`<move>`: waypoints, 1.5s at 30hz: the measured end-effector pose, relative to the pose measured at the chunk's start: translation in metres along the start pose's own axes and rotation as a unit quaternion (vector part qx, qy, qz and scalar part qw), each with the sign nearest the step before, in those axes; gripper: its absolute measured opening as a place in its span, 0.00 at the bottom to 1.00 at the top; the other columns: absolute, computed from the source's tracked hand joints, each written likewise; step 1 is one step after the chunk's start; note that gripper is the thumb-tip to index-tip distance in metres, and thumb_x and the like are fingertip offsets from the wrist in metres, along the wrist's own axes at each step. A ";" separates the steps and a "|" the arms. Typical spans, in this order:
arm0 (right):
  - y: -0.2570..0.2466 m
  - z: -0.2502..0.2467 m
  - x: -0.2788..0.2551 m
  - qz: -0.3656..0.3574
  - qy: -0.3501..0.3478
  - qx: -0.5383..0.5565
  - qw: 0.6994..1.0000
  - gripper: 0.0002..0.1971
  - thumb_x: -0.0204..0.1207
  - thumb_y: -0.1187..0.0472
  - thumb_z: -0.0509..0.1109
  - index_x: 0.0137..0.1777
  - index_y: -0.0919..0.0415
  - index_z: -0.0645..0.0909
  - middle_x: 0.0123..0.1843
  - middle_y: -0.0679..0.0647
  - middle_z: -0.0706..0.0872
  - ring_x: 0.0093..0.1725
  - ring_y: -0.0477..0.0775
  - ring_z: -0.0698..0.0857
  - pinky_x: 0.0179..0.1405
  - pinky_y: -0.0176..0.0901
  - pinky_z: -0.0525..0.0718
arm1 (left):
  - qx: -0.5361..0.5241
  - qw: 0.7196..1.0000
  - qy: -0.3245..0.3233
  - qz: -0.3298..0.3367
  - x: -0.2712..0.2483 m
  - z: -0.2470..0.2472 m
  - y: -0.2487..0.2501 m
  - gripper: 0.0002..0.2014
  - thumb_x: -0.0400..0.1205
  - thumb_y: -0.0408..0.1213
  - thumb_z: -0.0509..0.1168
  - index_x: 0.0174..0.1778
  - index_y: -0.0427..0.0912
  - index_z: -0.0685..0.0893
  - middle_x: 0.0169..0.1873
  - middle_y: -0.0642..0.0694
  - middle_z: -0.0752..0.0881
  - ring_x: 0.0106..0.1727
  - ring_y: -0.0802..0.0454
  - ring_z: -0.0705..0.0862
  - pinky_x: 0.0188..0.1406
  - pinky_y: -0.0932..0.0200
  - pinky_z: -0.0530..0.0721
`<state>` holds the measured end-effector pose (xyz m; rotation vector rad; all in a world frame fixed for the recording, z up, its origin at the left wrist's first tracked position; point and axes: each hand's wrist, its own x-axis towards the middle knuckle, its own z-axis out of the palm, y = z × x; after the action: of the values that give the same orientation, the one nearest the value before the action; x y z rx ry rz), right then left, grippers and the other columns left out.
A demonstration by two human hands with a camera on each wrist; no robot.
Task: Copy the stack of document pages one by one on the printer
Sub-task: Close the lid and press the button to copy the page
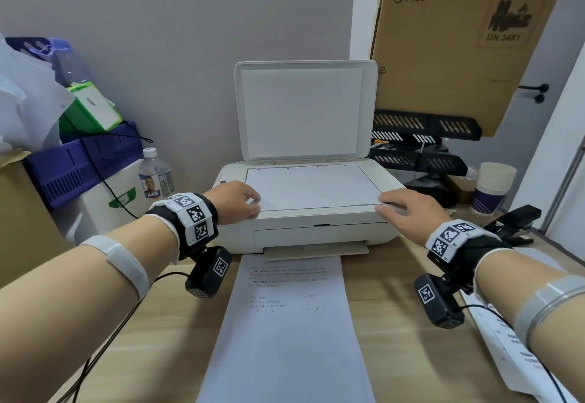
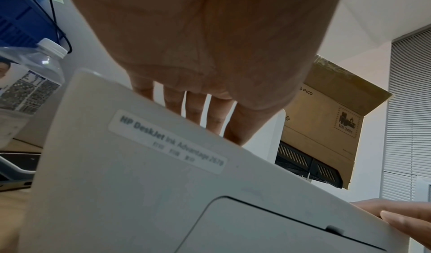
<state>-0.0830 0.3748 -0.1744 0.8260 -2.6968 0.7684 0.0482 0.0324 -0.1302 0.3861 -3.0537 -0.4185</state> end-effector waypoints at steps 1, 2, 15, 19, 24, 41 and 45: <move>0.001 0.000 0.000 0.001 0.001 -0.001 1.000 0.19 0.81 0.45 0.67 0.67 0.53 0.84 0.68 0.45 0.84 0.69 0.49 0.79 0.67 0.37 0.70 | -0.003 1.000 -0.002 -0.001 0.000 -0.001 0.000 0.19 0.82 0.49 0.64 0.70 0.55 0.82 0.71 0.49 0.82 0.70 0.49 0.79 0.70 0.52 0.77; 0.001 0.000 0.000 0.001 0.001 -0.001 1.000 0.19 0.81 0.44 0.67 0.67 0.53 0.84 0.67 0.45 0.84 0.69 0.49 0.80 0.67 0.38 0.71 | -0.005 1.000 -0.005 -0.002 0.000 -0.001 -0.001 0.19 0.82 0.48 0.64 0.69 0.55 0.82 0.70 0.49 0.82 0.70 0.49 0.79 0.70 0.51 0.77; -0.073 -0.035 0.072 -0.069 -0.007 -0.033 0.997 0.22 0.82 0.42 0.64 0.72 0.50 0.77 0.72 0.50 0.76 0.74 0.51 0.74 0.76 0.52 0.70 | -0.171 0.983 0.065 -0.020 0.047 -0.065 -0.010 0.12 0.85 0.35 0.63 0.63 0.44 0.86 0.55 0.46 0.88 0.54 0.50 0.87 0.52 0.58 0.82; -0.110 -0.047 0.117 -0.084 -0.029 -0.033 0.995 0.21 0.84 0.43 0.63 0.73 0.49 0.76 0.72 0.50 0.75 0.70 0.50 0.76 0.71 0.48 0.71 | -0.343 0.930 0.105 -0.081 0.088 -0.084 -0.015 0.20 0.84 0.32 0.63 0.74 0.43 0.76 0.57 0.42 0.87 0.45 0.50 0.89 0.46 0.55 0.84; -0.137 -0.062 0.169 -0.064 -0.036 -0.003 0.997 0.22 0.88 0.46 0.57 0.74 0.58 0.77 0.73 0.56 0.80 0.71 0.57 0.78 0.65 0.46 0.73 | -0.502 0.853 0.113 -0.084 0.127 -0.104 -0.013 0.38 0.85 0.29 0.63 0.86 0.50 0.50 0.77 0.36 0.73 0.45 0.44 0.90 0.58 0.46 0.87; -0.167 -0.062 0.167 -0.177 0.128 -0.174 0.960 0.34 0.77 0.48 0.71 0.82 0.48 0.63 0.77 0.53 0.71 0.77 0.60 0.70 0.83 0.56 0.58 | -0.524 0.832 0.180 0.011 0.108 -0.091 -0.018 0.12 0.83 0.35 0.70 0.58 0.33 0.80 0.41 0.36 0.87 0.49 0.40 0.87 0.60 0.44 0.87; -0.174 -0.054 0.138 -0.143 0.047 -0.182 0.972 0.13 0.82 0.47 0.65 0.65 0.46 0.78 0.54 0.51 0.83 0.53 0.60 0.82 0.54 0.49 0.79 | -0.490 0.860 0.135 0.035 0.073 -0.081 -0.022 0.10 0.81 0.34 0.72 0.56 0.37 0.84 0.50 0.36 0.88 0.51 0.44 0.89 0.64 0.46 0.86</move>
<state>-0.0939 0.2180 -0.0080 1.0198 -2.4489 0.2305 -0.0115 -0.0276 -0.0583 0.2274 -2.1692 -1.6095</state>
